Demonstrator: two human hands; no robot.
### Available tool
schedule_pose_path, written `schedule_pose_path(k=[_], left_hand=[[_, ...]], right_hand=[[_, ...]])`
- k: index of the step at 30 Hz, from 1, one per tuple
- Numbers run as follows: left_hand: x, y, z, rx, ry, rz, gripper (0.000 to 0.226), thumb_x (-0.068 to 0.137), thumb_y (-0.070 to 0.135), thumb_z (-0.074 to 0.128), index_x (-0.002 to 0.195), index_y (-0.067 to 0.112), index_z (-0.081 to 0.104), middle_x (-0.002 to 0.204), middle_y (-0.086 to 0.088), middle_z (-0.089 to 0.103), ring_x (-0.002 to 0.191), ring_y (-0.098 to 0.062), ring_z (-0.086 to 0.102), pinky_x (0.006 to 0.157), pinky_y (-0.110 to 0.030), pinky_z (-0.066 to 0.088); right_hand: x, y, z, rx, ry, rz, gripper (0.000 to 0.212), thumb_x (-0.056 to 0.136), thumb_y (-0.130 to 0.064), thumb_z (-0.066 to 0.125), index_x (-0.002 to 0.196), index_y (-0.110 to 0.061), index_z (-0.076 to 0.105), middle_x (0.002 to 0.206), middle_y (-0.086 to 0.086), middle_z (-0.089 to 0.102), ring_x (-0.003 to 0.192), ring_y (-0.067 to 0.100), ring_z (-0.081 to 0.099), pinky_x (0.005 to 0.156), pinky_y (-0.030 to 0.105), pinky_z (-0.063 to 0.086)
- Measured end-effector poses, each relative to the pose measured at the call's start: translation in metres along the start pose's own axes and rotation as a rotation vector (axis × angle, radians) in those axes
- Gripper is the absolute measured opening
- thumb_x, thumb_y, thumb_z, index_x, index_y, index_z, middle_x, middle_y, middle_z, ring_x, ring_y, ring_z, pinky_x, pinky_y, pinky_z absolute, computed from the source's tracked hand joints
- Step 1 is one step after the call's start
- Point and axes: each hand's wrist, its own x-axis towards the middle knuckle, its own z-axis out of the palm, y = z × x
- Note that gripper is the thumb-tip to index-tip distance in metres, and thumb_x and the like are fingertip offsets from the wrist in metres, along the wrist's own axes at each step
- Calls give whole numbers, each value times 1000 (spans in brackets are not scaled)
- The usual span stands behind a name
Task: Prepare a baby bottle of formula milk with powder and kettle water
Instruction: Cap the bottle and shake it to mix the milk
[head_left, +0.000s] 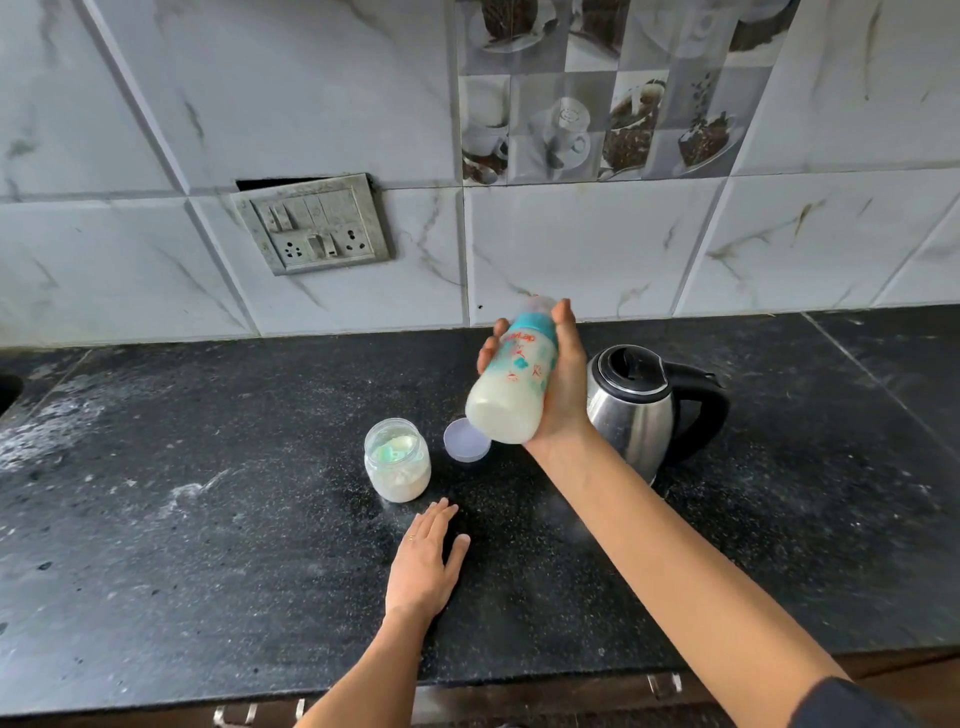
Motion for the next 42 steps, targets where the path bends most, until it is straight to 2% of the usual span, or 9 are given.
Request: schedule_pose_path(k=[5,8,15,18,24,31,35,39,42], left_hand=[[1,-2,0,1,4,12,48,96,44,44,141,26,40,151,10,32,142,-8,23,116,-22,13],[0,-1,0,-7,-8,0,49,96,45,43,142,27,39,152,12,30,142,-6,21,117,-24,16],[1,-3,0,-4,2,15,48,96,44,44,141,26,40,151,10,32,141,-6,23,117,-24,16],[1,-3,2,-9,9,15,48,96,44,45,141,26,41,151,11,32,141,-7,23,117,-26,18],[1,-3,1,-8,13,20,48,96,44,46,140,25,42,150,9,34,141,-9,25,117,-26,18],[0,-3,0,0,0,14,49,96,47,43,141,27,39,152,11,31,142,-7,22,115,-22,14],[-1,-1,-2,-1,-5,11,50,96,46,42,142,27,38,152,12,29,142,-6,20,115,-20,10],[0,-1,-2,-5,0,24,49,97,44,42,142,25,38,153,11,29,142,-5,18,113,-16,5],[0,0,-3,-3,0,23,49,97,44,42,143,25,38,153,10,29,143,-6,18,113,-17,6]], right_hand=[[-11,16,-4,-156,-22,98,58,84,-58,44,60,-13,71,64,1,60,51,15,59,52,23,52],[0,4,-1,-31,-3,35,58,88,-59,45,70,-9,66,64,2,60,52,15,61,51,23,53],[-8,12,1,-119,-47,-4,42,83,-56,49,90,-17,62,70,3,58,51,18,59,50,24,52],[0,6,-1,-30,49,-18,53,87,-60,47,79,-9,59,69,3,57,53,16,60,50,24,52],[-1,14,-4,-130,18,31,56,91,-57,42,69,-13,70,67,3,59,50,16,59,50,24,52],[-4,10,2,-171,-35,48,40,83,-56,46,94,-19,58,70,2,61,51,17,60,50,25,53],[6,0,3,-30,44,1,52,88,-60,47,78,-11,61,67,2,59,52,16,61,50,24,53],[-2,13,1,-168,43,-29,42,91,-55,42,84,-24,69,69,2,60,51,17,59,51,25,52],[3,3,5,-84,62,-71,55,90,-59,43,71,-12,64,65,2,58,51,16,59,50,23,52]])
